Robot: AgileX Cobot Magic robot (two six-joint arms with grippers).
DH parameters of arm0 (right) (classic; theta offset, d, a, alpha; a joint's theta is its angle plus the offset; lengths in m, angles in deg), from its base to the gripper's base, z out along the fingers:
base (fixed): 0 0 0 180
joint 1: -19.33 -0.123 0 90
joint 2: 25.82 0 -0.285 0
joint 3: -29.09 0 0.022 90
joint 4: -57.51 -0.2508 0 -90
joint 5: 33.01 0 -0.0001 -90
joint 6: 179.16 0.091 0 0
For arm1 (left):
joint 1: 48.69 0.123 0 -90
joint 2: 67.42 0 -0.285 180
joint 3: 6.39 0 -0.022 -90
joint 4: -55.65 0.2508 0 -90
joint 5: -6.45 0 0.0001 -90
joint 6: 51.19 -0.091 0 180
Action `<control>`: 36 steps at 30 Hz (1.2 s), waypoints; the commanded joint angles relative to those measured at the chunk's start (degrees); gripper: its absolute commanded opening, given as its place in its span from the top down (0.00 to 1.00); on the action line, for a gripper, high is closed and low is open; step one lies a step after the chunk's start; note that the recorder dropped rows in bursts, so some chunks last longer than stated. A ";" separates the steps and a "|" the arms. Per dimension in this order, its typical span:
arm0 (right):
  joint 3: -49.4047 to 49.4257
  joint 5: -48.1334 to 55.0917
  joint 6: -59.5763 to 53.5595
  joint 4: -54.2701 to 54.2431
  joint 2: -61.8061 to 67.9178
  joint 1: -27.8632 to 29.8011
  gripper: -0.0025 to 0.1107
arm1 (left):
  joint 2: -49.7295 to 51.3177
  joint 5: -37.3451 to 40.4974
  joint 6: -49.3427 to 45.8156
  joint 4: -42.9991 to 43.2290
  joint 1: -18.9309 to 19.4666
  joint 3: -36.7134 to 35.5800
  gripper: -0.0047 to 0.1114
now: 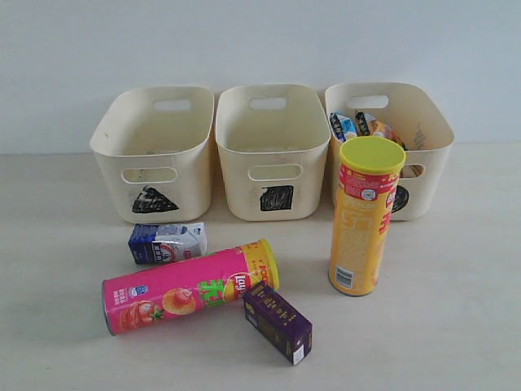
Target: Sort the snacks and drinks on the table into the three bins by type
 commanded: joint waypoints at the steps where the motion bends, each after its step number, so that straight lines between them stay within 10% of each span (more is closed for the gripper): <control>1: -0.04 -0.26 -1.72 0.11 -2.57 0.13 0.98 | -0.23 -0.23 0.00 -0.02 0.12 0.17 0.92; 36: 25.93 -1.97 4.47 0.07 -27.65 -5.07 0.98 | -0.23 -0.23 0.00 -0.02 0.12 0.17 0.92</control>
